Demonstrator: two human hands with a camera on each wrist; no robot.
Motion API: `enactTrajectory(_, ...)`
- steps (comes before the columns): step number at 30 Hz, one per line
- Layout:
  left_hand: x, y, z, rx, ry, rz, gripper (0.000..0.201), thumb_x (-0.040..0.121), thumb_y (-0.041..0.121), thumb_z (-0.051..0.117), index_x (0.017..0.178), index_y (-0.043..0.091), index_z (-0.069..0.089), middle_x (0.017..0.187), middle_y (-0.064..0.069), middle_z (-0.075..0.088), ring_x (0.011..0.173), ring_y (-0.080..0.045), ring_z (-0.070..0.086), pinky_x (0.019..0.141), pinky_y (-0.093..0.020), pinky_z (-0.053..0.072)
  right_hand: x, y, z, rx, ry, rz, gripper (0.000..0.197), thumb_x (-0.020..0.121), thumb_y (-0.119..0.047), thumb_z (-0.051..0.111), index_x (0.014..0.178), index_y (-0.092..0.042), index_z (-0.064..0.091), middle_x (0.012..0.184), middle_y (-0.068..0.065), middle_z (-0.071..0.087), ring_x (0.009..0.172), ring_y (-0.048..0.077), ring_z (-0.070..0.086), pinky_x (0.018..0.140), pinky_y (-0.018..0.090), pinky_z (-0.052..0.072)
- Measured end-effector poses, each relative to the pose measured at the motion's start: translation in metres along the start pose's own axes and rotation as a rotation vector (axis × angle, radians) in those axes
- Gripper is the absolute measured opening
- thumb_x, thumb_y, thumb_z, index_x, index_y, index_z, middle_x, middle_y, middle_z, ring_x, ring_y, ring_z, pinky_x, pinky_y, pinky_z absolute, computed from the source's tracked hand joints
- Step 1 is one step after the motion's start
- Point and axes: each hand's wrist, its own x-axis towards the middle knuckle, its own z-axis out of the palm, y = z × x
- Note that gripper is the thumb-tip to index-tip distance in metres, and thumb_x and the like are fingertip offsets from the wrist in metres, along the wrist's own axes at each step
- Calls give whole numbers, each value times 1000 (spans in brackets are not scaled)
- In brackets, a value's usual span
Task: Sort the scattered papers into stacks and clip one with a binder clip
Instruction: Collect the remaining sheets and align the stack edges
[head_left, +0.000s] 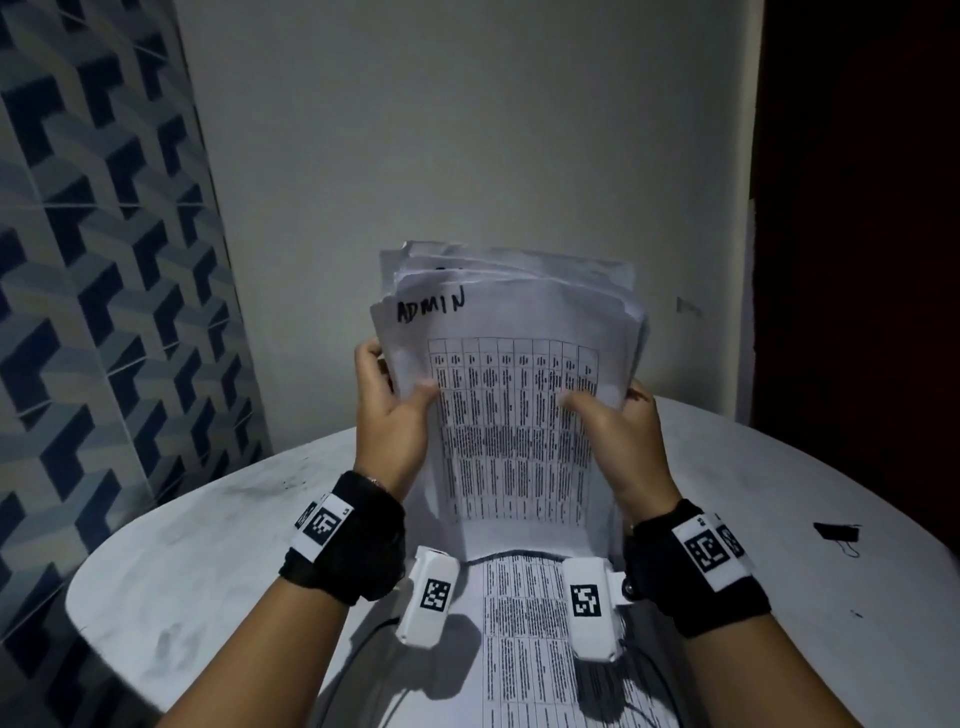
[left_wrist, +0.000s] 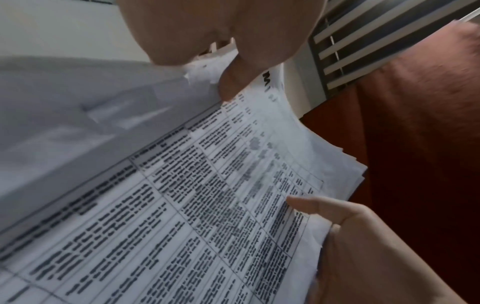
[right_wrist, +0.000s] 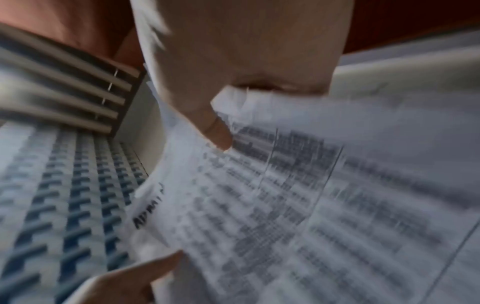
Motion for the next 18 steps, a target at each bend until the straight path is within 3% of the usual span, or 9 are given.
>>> enactTrajectory(1,0,-4,-2,22,0,-18,35,96,1,57,121,21,43,112,4,62,94,-1,64,90,-34,55,-1,4,-3,-39,-17,-14,12,92,-17,71,94,-5,68,78,13,68,72,12,61,58,18,51)
enactTrajectory(3,-3,-14,-7,122,-4,-99,35,99,22,59,129,24,41,125,0,60,108,-9,62,102,-45,51,-4,13,-6,-145,-31,-99,14,94,-21,71,81,-18,68,67,-4,67,66,5,60,58,15,50)
enactTrajectory(5,-12,-25,-12,273,54,-131,55,96,37,62,141,33,32,142,0,46,128,-19,48,111,-50,41,-4,17,-6,-169,42,-172,7,95,-19,71,91,-25,72,74,-6,71,70,0,61,67,16,52)
enactTrajectory(7,-30,-29,-14,362,168,-69,73,90,37,70,148,32,25,146,1,38,136,-21,37,115,-50,33,1,21,-6,-126,181,-154,5,95,-20,71,98,-22,74,74,-5,70,69,-5,60,70,22,51)
enactTrajectory(9,-49,-33,-14,357,227,-49,91,83,30,79,152,28,19,152,-1,32,141,-23,31,117,-48,28,8,22,-5,-26,323,-93,11,95,-19,70,105,-17,75,84,-8,72,80,-1,67,81,28,54)
enactTrajectory(11,-61,-37,-12,240,214,-202,111,76,23,87,155,32,9,157,2,24,142,-21,30,117,-44,28,13,17,-5,112,403,-17,12,96,-16,69,106,-13,74,95,-3,74,96,16,71,91,33,56)
enactTrajectory(14,-65,-38,-3,-249,149,-608,127,65,13,90,156,39,6,150,3,37,126,-24,57,106,-50,45,14,9,-4,270,413,176,19,98,-18,67,113,-7,70,107,4,71,105,23,68,79,22,59)
enactTrajectory(16,-62,-38,0,-530,6,-742,96,73,8,83,154,14,31,137,-13,62,113,-35,68,93,-51,56,12,14,-2,391,390,282,32,97,-22,68,124,-5,66,118,3,68,110,20,64,96,33,57)
enactTrajectory(18,-59,-36,-1,-623,-135,-815,53,85,6,68,137,0,57,128,-21,68,114,-40,67,94,-50,56,9,20,2,478,367,339,37,94,-26,72,125,-6,64,124,5,68,116,24,64,108,49,48)
